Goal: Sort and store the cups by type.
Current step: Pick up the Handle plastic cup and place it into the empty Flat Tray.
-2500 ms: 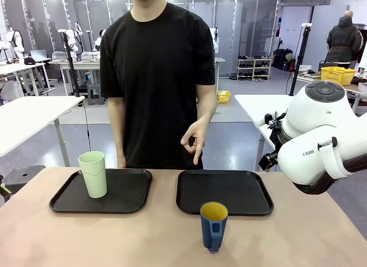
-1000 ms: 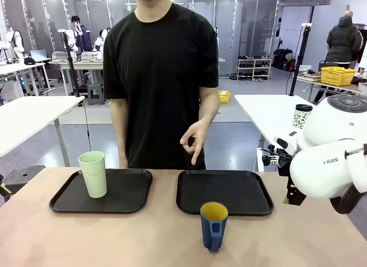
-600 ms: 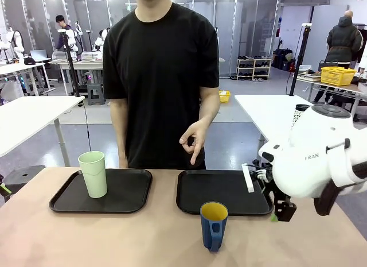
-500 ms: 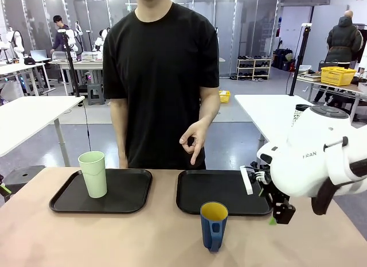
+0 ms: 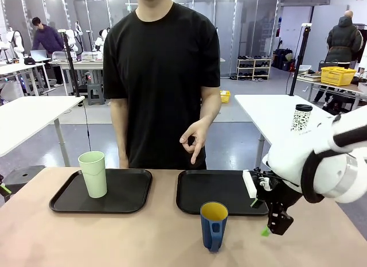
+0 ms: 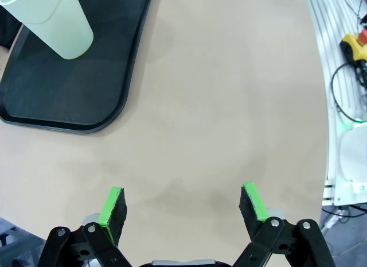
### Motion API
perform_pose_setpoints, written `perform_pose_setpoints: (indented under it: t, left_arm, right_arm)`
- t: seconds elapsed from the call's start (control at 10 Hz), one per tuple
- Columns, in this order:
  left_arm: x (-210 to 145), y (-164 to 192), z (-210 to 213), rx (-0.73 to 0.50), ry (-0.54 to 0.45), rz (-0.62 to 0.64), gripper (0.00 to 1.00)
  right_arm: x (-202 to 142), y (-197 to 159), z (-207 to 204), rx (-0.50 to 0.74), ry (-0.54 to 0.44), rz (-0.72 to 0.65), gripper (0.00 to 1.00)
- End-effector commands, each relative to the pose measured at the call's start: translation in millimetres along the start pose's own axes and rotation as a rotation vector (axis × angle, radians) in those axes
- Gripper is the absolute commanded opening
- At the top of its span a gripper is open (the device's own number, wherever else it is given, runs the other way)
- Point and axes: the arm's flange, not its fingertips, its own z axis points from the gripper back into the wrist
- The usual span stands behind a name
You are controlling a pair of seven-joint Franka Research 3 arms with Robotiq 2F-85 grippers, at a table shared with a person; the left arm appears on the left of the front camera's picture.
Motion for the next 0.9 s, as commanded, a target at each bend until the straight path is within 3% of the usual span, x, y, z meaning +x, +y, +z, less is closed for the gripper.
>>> perform_pose_setpoints:
  t: [0.0, 0.5, 0.8]
  left_arm:
    - [-2, 4, 2, 0.01, -0.028, -0.019, 1.0]
    - [-2, 4, 2, 0.01, -0.028, -0.019, 1.0]
    - [-2, 4, 2, 0.01, -0.028, -0.019, 1.0]
  right_arm:
    - [-37, 46, -37, -0.053, -0.203, -0.01, 1.0]
    - [-87, 67, -63, -0.109, -0.601, -0.05, 1.0]
    - [-105, 59, -71, -0.074, -0.724, -0.065, 1.0]
